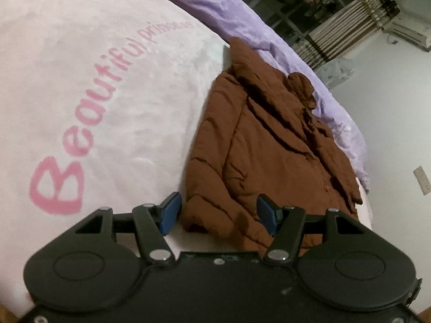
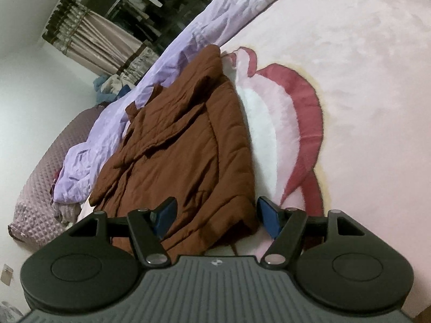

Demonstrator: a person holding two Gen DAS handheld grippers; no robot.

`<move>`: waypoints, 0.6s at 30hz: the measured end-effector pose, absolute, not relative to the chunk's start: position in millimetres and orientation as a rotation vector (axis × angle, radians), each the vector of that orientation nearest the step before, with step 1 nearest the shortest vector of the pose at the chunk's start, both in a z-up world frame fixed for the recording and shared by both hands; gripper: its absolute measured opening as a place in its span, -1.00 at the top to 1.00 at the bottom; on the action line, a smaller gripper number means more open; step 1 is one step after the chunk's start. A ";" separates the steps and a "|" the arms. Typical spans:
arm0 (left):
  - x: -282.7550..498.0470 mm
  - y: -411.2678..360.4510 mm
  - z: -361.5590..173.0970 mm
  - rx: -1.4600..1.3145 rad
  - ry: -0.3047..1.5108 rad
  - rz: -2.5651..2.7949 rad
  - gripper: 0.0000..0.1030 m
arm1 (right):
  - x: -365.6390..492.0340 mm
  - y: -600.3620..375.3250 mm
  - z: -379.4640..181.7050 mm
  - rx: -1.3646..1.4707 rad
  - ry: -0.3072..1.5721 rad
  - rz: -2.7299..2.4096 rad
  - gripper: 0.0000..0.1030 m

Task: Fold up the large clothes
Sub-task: 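Grasp the jacket hem edge with the left gripper while the right gripper grasps it too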

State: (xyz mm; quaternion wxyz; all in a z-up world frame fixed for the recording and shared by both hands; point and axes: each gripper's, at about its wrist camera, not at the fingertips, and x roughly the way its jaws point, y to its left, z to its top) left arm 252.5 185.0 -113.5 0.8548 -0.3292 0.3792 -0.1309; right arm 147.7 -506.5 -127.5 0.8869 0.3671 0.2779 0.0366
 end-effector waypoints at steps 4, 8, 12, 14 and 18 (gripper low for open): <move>265.0 182.5 -116.6 -0.734 0.804 -0.289 -0.21 | 151.2 -507.0 -129.1 0.799 0.575 0.085 -0.58; 265.7 177.6 -116.7 -0.737 0.830 -0.332 -0.18 | 151.6 -501.7 -128.6 0.794 0.580 0.083 -0.57; 260.7 171.6 -114.9 -0.710 0.838 -0.346 -0.07 | 147.1 -499.5 -130.2 0.784 0.584 0.089 -0.25; 262.7 169.6 -113.0 -0.707 0.841 -0.337 0.56 | 150.4 -499.3 -131.7 0.795 0.600 0.087 0.27; 266.1 162.2 -102.5 -0.698 0.818 -0.360 0.72 | 154.1 -497.5 -127.2 0.811 0.592 0.104 0.69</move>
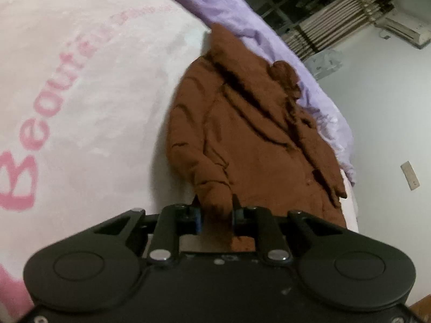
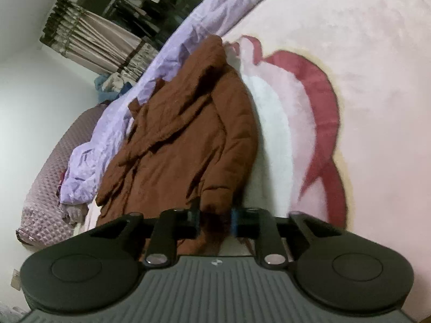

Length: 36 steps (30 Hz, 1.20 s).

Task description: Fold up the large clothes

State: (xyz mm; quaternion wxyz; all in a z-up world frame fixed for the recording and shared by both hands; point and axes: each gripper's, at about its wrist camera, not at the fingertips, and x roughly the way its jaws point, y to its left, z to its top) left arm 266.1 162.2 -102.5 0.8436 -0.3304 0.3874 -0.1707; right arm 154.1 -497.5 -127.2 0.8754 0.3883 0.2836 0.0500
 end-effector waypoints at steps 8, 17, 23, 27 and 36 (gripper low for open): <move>280.8 153.6 -48.9 -0.660 0.680 -0.421 0.76 | 161.8 -504.9 -90.6 0.857 0.480 0.190 0.78; 382.6 140.0 -0.4 -0.618 0.594 -0.421 0.76 | 258.8 -520.3 -31.1 0.851 0.411 0.207 0.80; 480.8 128.5 13.4 -0.554 0.583 -0.366 0.76 | 360.4 -536.0 -0.7 0.813 0.407 0.152 0.80; 543.6 126.6 -9.0 -0.560 0.631 -0.313 0.59 | 426.4 -547.2 -11.2 0.814 0.432 0.078 0.80; 589.6 147.6 -36.6 -0.602 0.663 -0.291 -0.15 | 481.7 -563.8 -78.8 0.980 0.482 0.026 0.08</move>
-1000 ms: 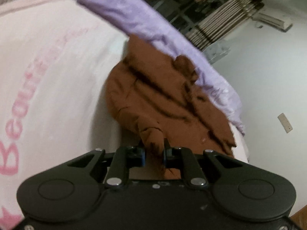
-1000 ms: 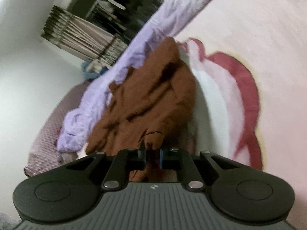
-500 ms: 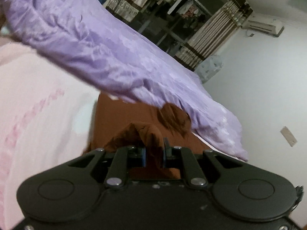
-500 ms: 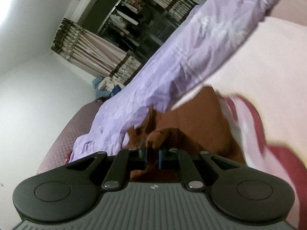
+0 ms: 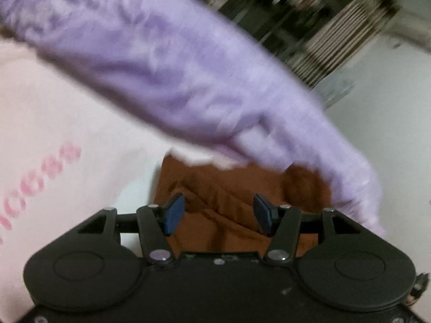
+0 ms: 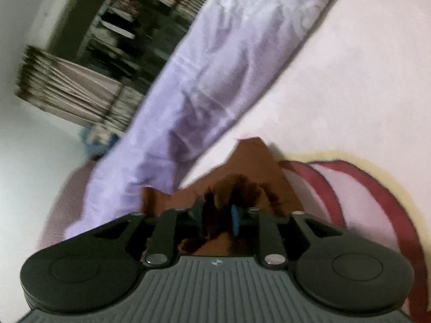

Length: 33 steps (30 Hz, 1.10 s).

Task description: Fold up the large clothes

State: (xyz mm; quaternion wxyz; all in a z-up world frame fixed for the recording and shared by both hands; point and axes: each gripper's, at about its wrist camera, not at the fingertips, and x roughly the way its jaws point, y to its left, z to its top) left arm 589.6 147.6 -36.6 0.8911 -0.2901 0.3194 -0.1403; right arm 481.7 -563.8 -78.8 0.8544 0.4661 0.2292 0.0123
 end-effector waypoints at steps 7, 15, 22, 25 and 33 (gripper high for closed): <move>568.4 175.2 -43.0 -0.534 0.661 -0.220 -0.29 | 456.4 -560.6 -51.1 0.720 0.392 -0.007 -0.68; 582.7 149.9 -78.4 -0.579 0.735 -0.253 -0.17 | 479.5 -534.3 -56.7 0.556 0.485 -0.043 -0.21; 571.6 126.8 -50.4 -0.421 0.605 -0.248 0.78 | 469.0 -526.5 -29.4 0.459 0.404 -0.081 0.86; 576.7 132.8 -48.7 -0.441 0.596 -0.231 0.79 | 474.7 -530.6 -26.3 0.455 0.404 -0.096 0.87; 597.5 131.4 -91.4 -0.436 0.710 -0.166 0.71 | 497.1 -543.4 -72.1 0.545 0.530 -0.130 0.87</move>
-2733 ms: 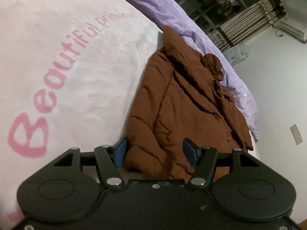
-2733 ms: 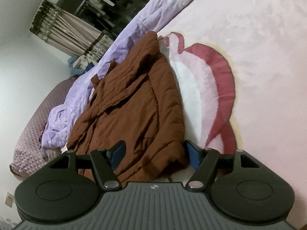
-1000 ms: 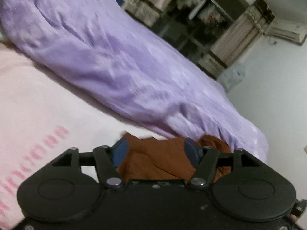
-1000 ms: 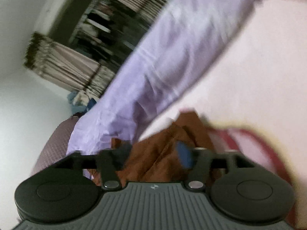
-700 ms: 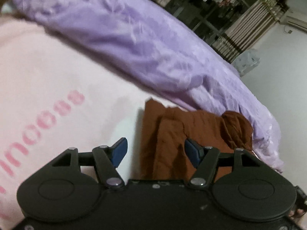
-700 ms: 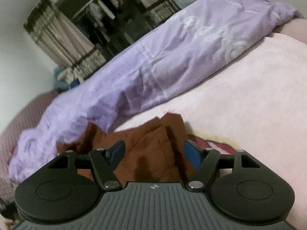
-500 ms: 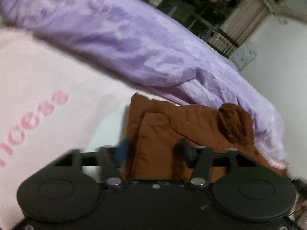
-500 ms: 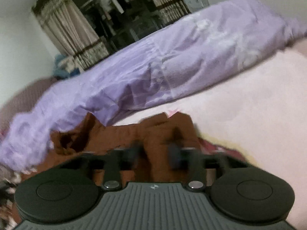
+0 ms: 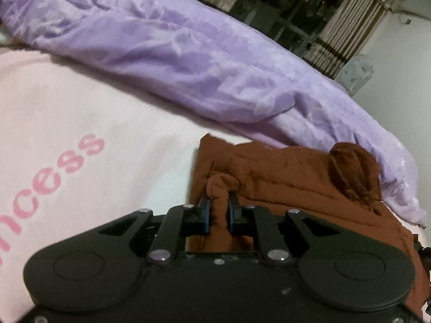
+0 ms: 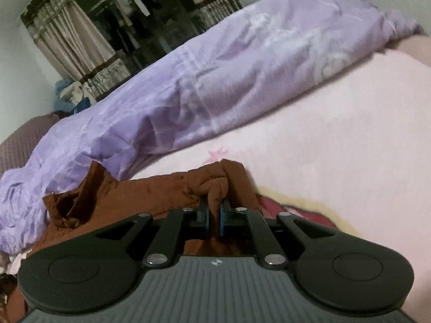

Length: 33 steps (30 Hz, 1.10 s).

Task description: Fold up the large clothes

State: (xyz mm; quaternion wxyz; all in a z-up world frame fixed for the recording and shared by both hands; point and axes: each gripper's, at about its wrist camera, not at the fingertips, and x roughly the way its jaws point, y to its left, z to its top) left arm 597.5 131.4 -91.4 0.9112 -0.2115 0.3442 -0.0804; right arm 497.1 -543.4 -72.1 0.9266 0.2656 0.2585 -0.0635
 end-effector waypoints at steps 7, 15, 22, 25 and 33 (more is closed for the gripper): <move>595.7 125.9 -76.2 -0.315 0.707 -0.049 -0.22 | 489.4 -542.6 -70.0 0.564 0.530 -0.140 0.60; 542.8 88.0 -3.7 -0.222 0.558 -0.189 -0.23 | 451.5 -497.1 -12.7 0.406 0.349 -0.248 -0.29; 497.1 -7.6 -13.0 -0.278 0.548 -0.434 -0.24 | 437.9 -381.0 -11.3 0.391 0.364 0.138 0.57; 493.1 -45.2 -39.8 -0.281 0.604 -0.492 -0.24 | 440.2 -344.7 -37.4 0.426 0.426 0.215 0.62; 502.3 -58.1 -72.5 -0.120 0.610 -0.403 -0.25 | 445.7 -351.4 -67.0 0.391 0.480 0.139 0.76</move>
